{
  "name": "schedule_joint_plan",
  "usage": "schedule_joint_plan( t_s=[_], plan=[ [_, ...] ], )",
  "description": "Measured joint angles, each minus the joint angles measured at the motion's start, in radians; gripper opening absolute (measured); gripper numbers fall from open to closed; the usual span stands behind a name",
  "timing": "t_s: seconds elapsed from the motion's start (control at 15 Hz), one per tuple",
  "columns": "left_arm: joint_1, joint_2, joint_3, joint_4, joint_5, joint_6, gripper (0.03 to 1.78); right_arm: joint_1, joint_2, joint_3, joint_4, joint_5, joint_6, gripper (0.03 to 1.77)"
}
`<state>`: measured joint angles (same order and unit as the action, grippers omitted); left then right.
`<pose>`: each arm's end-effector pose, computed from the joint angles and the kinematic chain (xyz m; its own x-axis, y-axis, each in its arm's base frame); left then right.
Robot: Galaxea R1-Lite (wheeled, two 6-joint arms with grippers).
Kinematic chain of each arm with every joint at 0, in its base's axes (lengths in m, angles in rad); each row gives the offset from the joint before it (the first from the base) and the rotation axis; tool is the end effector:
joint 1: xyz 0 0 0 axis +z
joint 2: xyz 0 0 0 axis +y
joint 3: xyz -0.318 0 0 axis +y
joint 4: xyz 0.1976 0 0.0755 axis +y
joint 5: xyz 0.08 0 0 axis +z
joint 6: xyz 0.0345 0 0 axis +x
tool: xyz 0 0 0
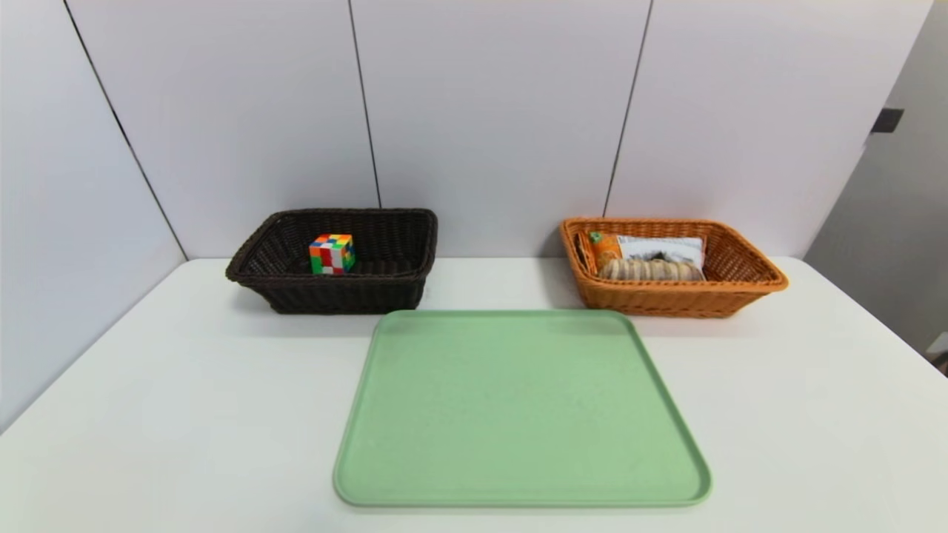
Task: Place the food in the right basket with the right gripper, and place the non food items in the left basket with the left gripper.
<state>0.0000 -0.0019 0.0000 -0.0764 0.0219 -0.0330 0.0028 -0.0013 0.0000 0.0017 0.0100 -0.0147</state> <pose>-0.0064 0.0008 0.0842 0.9967 0.0219 0.0782 -0.0192 0.9992 -0.0346 -0.0060 0.0003 0.0753 0.9999 0.0128 -0.0004 -0.0128 0.9998 -0.0147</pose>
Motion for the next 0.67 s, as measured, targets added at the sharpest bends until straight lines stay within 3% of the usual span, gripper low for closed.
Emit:
schedule_joint_plan(
  t_s=[0.67],
  plan=[
    [0.0,0.0,0.0,-0.001,0.0,0.0,1.69,0.0,0.0,0.0,0.0,-0.01,0.014,1.71]
  ],
)
